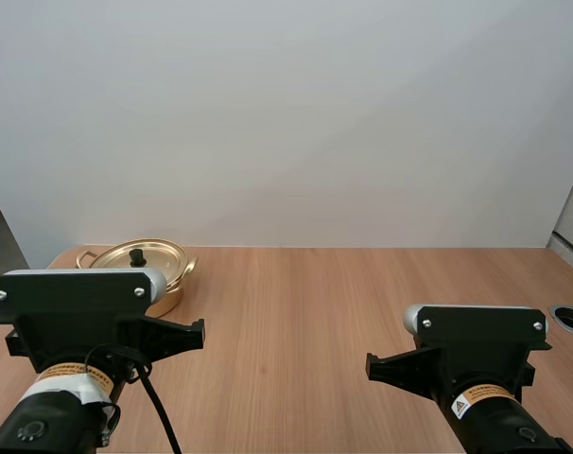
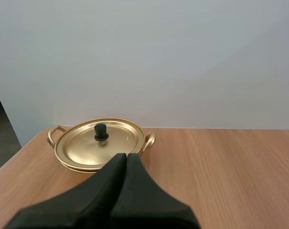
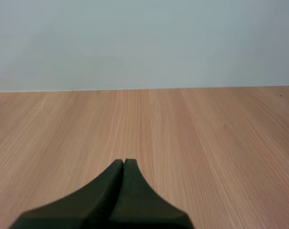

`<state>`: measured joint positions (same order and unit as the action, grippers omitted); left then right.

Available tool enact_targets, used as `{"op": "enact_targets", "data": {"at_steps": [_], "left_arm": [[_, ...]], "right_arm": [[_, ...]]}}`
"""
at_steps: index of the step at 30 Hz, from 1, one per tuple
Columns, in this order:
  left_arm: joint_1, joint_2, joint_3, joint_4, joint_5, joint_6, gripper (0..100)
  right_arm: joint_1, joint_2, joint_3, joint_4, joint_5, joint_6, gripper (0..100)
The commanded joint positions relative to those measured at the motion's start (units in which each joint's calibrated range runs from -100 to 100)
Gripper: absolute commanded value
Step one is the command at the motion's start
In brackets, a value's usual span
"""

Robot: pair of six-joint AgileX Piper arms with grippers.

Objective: Open the pot, put the car inside, and close it

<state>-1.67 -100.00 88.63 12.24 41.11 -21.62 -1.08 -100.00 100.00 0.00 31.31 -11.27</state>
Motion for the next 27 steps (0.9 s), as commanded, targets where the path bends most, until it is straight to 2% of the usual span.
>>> {"op": "enact_targets", "data": {"at_steps": [1, 13, 18, 20, 27], "left_arm": [[0.00, 0.0, 0.0, 0.0, 0.0, 0.0, 1], [0.00, 0.0, 1.0, 0.0, -1.9, 0.0, 1], [-0.08, 0.0, 10.8, -1.7, -8.8, 0.0, 1], [-0.18, 0.0, 11.4, -2.8, -12.2, 0.0, 1], [-0.24, 0.0, 11.4, -3.2, -11.8, 0.1, 1]], "right_arm": [[0.0, 0.0, 0.0, 0.0, 0.0, 0.0, 0], [0.0, 0.0, 0.0, 0.0, 0.0, 0.0, 0], [0.0, 0.0, 0.0, 0.0, 0.0, 0.0, 0], [0.0, 0.0, 0.0, 0.4, -0.2, 0.0, 0], [0.0, 0.0, 0.0, 0.5, -0.1, 0.0, 0]]}}
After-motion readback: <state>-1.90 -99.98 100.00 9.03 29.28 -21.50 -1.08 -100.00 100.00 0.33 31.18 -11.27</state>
